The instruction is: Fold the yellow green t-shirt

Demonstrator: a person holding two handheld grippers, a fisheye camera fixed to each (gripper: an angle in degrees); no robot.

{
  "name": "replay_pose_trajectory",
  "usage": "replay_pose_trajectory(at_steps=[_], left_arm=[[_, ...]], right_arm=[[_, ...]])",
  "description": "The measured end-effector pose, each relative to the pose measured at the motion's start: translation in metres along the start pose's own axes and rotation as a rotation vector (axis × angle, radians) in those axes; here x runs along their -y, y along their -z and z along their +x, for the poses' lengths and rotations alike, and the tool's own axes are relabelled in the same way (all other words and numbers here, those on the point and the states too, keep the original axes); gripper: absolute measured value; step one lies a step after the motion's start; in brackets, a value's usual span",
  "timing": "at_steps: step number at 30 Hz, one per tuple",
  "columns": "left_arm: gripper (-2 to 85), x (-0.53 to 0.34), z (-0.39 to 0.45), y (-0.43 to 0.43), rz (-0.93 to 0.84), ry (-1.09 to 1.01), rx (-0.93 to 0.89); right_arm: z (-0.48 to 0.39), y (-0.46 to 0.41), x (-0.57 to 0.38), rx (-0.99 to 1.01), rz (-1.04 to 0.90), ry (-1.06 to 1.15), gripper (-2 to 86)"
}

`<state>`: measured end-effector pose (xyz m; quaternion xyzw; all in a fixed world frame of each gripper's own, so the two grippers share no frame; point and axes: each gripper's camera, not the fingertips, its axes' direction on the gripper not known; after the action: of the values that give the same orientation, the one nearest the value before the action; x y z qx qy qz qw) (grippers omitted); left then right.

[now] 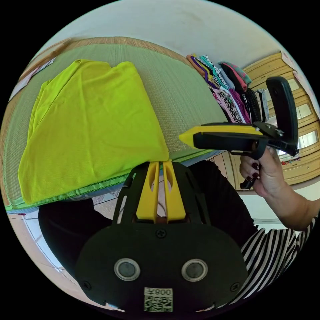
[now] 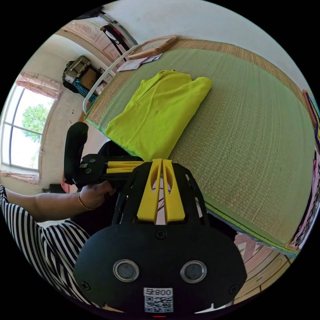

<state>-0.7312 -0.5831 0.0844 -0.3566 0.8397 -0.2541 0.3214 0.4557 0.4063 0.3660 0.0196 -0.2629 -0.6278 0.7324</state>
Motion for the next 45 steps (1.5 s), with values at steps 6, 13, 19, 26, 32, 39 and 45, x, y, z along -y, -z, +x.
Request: replay_pose_trajectory(at_steps=[6, 13, 19, 26, 32, 39, 45], left_arm=[[0.6, 0.004, -0.004, -0.012, -0.015, -0.007, -0.027], [0.3, 0.01, -0.008, -0.017, -0.03, -0.003, -0.069], [0.3, 0.01, -0.019, 0.014, 0.088, 0.047, -0.117], [0.1, 0.018, -0.061, 0.005, 0.019, 0.216, -0.051], [0.1, 0.022, -0.058, 0.018, 0.088, 0.175, -0.072], [0.2, 0.032, -0.054, 0.006, 0.019, 0.139, -0.041], [1.0, 0.031, -0.055, 0.013, 0.033, 0.139, -0.146]], right_arm=[[-0.011, 0.011, 0.027, 0.032, -0.023, 0.068, 0.0], [-0.017, -0.01, 0.041, -0.019, -0.169, 0.102, 0.2], [-0.007, 0.008, 0.045, 0.023, -0.168, 0.089, 0.2], [0.009, 0.035, 0.051, 0.095, -0.167, 0.041, 0.2], [0.029, 0.089, 0.048, 0.209, -0.069, -0.036, 0.1], [0.061, 0.101, 0.045, 0.237, -0.103, -0.123, 0.1], [0.075, 0.136, 0.053, 0.297, -0.068, -0.141, 0.2]])
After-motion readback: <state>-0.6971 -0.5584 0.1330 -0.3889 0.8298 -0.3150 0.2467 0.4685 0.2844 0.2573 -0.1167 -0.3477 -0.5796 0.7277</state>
